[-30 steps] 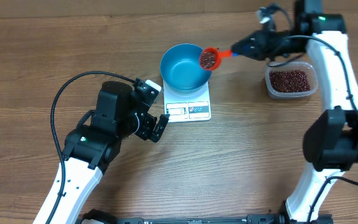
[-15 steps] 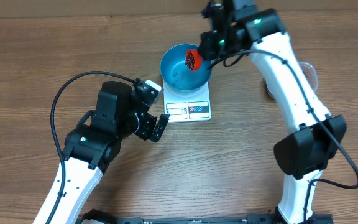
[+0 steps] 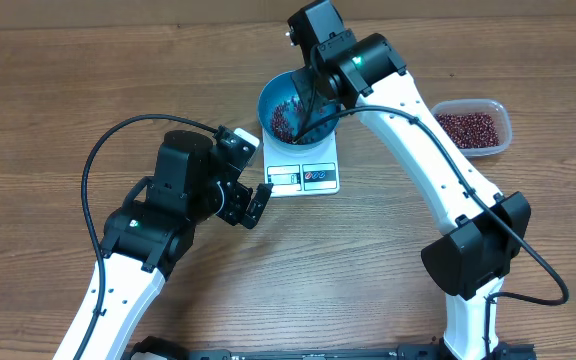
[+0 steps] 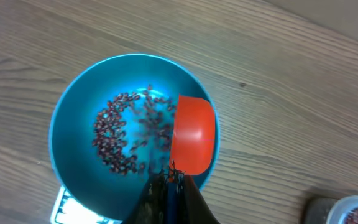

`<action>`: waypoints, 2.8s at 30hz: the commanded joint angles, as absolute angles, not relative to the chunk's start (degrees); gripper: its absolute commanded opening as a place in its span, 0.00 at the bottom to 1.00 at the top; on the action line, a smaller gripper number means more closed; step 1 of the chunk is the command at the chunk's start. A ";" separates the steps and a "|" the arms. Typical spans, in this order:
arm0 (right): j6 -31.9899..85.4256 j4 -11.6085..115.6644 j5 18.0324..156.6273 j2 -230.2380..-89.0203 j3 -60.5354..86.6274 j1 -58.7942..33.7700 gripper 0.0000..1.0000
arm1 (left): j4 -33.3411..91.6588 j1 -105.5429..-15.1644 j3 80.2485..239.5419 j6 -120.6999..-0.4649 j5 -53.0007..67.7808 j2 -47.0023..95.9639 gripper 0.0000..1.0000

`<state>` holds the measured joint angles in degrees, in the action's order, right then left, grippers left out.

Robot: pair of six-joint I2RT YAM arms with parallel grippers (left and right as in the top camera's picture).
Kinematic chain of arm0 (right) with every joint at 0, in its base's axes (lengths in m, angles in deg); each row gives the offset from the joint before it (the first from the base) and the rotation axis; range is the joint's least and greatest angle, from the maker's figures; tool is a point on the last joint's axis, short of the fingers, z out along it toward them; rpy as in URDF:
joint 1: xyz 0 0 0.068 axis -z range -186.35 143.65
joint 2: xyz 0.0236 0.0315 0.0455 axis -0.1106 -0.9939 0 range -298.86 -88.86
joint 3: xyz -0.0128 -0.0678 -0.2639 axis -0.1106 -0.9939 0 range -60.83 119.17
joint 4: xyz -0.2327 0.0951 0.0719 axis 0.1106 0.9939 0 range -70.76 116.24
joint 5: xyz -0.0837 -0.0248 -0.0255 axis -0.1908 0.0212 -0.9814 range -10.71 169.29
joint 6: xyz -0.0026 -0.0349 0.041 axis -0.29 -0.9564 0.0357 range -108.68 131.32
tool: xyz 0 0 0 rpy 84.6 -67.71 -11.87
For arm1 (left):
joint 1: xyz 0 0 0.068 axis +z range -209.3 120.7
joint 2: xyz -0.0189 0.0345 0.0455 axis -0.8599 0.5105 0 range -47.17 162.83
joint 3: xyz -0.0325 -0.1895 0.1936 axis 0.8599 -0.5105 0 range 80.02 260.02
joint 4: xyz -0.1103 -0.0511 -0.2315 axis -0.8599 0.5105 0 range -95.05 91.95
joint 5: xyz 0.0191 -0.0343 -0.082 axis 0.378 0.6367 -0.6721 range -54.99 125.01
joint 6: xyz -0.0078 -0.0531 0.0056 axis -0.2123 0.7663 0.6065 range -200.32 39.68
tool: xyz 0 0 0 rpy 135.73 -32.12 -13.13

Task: Scoop item into bowl and weigh 150g on scale
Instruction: 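Tilt the scoop with the right gripper to pour beans into the bowl, then return the empty scoop with the right gripper to the bean tub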

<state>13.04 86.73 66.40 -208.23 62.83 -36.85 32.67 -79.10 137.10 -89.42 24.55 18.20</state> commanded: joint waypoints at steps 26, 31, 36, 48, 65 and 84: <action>9.36 88.06 80.54 -203.40 64.92 -31.23 0.04 | 32.62 -79.16 138.41 -88.88 24.92 18.09 1.00; 9.34 88.52 79.49 -203.40 64.90 -32.02 0.04 | 32.62 -79.16 138.41 -88.88 24.92 18.07 0.99; 6.22 89.13 76.24 -203.40 64.90 -34.12 0.04 | 32.62 -79.16 138.41 -88.88 24.92 18.09 1.00; 5.89 88.89 76.59 -201.93 64.92 -33.09 0.04 | 32.62 -79.16 138.41 -88.88 24.92 18.07 1.00; 6.61 95.82 92.83 -194.96 64.88 -7.45 0.04 | 32.65 -79.16 138.41 -88.88 24.92 18.07 1.00; 2.06 93.28 78.73 -195.38 47.59 8.20 0.04 | 32.65 -79.16 138.41 -88.88 24.92 18.07 1.00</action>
